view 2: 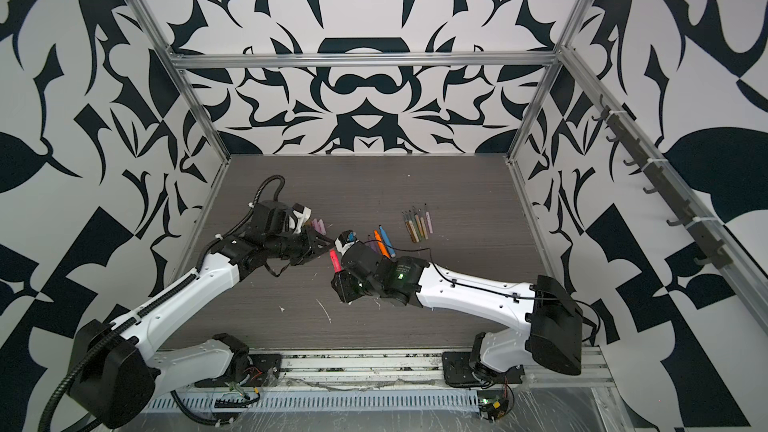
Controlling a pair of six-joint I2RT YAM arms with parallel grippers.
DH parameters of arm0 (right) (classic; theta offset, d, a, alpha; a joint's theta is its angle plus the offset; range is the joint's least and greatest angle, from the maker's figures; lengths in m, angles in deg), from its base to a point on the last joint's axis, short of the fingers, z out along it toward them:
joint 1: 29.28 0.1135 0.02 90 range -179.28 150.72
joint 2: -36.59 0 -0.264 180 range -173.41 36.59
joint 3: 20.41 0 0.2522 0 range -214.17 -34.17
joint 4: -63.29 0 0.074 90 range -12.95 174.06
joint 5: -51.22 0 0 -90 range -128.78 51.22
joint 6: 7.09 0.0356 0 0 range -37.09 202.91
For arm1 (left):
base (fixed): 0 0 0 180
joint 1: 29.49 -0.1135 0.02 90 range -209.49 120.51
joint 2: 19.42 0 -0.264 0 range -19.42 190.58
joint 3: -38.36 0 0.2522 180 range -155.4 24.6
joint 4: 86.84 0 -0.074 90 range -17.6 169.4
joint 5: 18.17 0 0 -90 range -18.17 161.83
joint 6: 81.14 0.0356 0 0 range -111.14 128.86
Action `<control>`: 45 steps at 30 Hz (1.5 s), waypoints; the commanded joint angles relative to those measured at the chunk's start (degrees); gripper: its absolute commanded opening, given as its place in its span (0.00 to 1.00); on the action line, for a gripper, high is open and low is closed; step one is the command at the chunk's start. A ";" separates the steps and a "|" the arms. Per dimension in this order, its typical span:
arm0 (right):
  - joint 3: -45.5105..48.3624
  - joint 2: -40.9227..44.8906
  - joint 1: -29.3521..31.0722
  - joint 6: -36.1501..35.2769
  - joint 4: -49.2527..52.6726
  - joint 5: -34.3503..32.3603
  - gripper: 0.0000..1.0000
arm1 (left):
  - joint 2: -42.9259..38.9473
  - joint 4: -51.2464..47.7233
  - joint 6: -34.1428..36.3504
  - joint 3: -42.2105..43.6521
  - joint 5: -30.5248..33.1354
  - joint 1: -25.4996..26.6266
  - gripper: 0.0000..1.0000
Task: Open the pen caps
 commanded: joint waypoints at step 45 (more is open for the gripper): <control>-2.52 -3.09 -3.30 0.79 -4.99 5.66 0.00 | -1.45 0.06 -0.41 -2.23 -0.33 0.36 0.18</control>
